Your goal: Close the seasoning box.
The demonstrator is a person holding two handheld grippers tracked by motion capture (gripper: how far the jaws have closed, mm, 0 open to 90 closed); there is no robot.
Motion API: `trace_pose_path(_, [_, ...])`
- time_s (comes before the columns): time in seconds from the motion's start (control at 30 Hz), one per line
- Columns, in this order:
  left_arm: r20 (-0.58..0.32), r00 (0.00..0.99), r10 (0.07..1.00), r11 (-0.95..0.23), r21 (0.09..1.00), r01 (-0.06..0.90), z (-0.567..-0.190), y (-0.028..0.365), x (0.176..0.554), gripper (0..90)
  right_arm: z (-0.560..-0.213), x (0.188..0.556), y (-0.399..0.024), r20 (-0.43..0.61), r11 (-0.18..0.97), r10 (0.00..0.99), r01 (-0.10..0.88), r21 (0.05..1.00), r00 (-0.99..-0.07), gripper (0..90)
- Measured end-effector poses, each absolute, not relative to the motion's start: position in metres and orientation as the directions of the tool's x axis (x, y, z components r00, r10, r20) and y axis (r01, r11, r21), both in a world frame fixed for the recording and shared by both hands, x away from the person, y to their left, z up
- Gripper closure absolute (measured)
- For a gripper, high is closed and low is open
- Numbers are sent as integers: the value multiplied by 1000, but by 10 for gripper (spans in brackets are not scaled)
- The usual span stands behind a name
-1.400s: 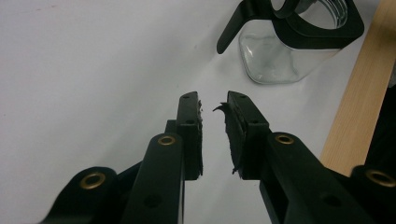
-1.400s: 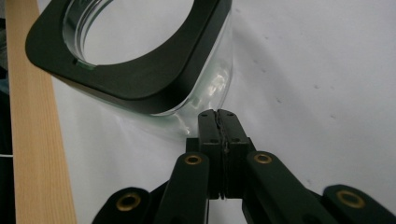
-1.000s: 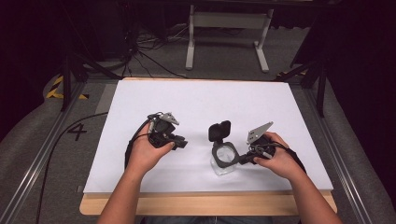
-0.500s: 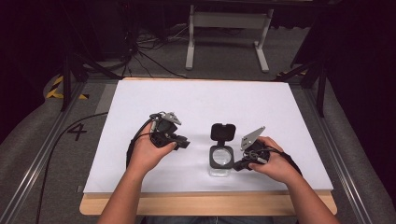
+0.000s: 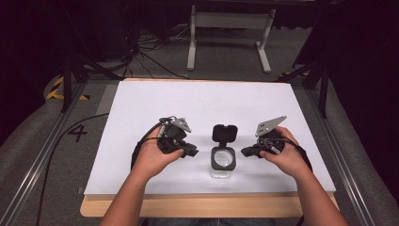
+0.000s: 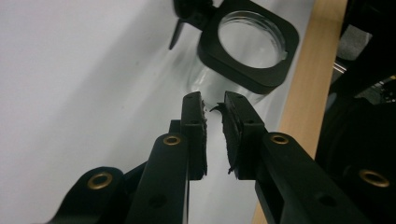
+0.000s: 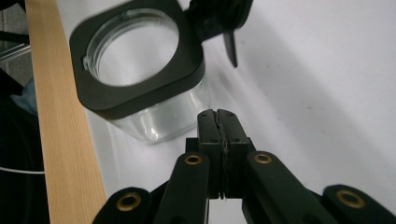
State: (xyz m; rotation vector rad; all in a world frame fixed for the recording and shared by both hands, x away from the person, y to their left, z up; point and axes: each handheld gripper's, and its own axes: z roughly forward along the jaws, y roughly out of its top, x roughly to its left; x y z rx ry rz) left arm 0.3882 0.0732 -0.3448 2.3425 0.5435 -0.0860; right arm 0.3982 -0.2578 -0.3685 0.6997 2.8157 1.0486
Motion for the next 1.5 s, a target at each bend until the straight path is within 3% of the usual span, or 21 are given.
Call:
trace_pose_path(0.3, [-203,946,254,-681,657,324,-342,52,373,847,-342,414,-264,95,602,466,393,695,-880,900])
trace_pose_path(0.77, [-288,945,158,-711,631,311,-355,32,366,877,-311,436,-239,70,549,439,329,768,-896,900])
trace_pose_path(1.03, [-329,934,143,-721,612,326,-367,23,366,884,-306,442,-223,60,554,432,318,769,-900,899])
trace_pose_path(1.5, [-304,940,155,-754,579,312,-379,10,368,895,-307,442,-216,46,577,429,313,754,-902,900])
